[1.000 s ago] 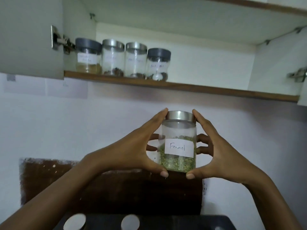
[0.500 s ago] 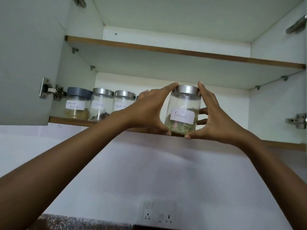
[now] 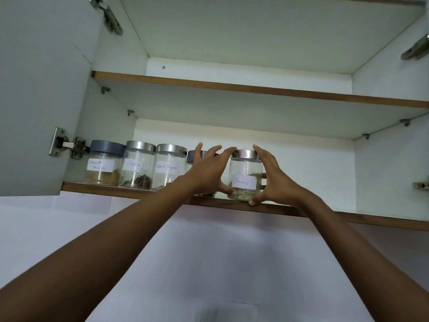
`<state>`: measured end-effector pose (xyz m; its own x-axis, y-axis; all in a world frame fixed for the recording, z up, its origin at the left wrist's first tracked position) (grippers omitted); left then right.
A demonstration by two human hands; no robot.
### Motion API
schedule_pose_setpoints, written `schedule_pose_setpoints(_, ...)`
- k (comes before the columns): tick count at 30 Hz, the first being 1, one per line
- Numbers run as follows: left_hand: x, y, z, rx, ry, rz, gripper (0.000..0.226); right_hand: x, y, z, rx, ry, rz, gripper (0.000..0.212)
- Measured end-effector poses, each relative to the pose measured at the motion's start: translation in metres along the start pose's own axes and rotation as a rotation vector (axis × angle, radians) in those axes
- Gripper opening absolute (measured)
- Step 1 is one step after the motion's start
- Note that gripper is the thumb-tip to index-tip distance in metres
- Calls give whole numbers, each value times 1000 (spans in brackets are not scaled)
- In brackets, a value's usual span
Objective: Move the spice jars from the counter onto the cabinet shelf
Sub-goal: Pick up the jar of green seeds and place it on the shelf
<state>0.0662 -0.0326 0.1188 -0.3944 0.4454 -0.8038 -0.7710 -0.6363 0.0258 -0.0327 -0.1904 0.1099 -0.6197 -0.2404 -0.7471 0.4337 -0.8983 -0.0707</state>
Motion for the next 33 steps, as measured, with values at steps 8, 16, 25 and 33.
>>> schedule_pose_setpoints(8,13,-28,-28,-150,331,3,89,-4,7,-7,-291,-4,-76,115)
schedule_pose_setpoints(16,26,-49,-51,-158,386,106,73,-11,2,-24,-285,135,-75,108)
schedule_pose_setpoints(25,26,-50,-53,-135,366,111,71,-16,-2,-37,-298,159,-86,110)
schedule_pose_setpoints(33,26,-51,-54,-134,329,128,70,-15,2,-44,-254,151,-90,114)
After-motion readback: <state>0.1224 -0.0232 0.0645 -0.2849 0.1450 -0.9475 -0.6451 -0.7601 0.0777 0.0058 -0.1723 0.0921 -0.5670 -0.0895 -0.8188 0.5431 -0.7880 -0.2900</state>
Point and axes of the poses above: each hand's wrist, its own x-axis away from the middle knuckle, its own z-axis out of the back of the hand, y = z × x, the point moved 2 cm from there along -x, towards the middle knuckle, and after that the axes turned 15 degrees about z, right-handed, at the moved point
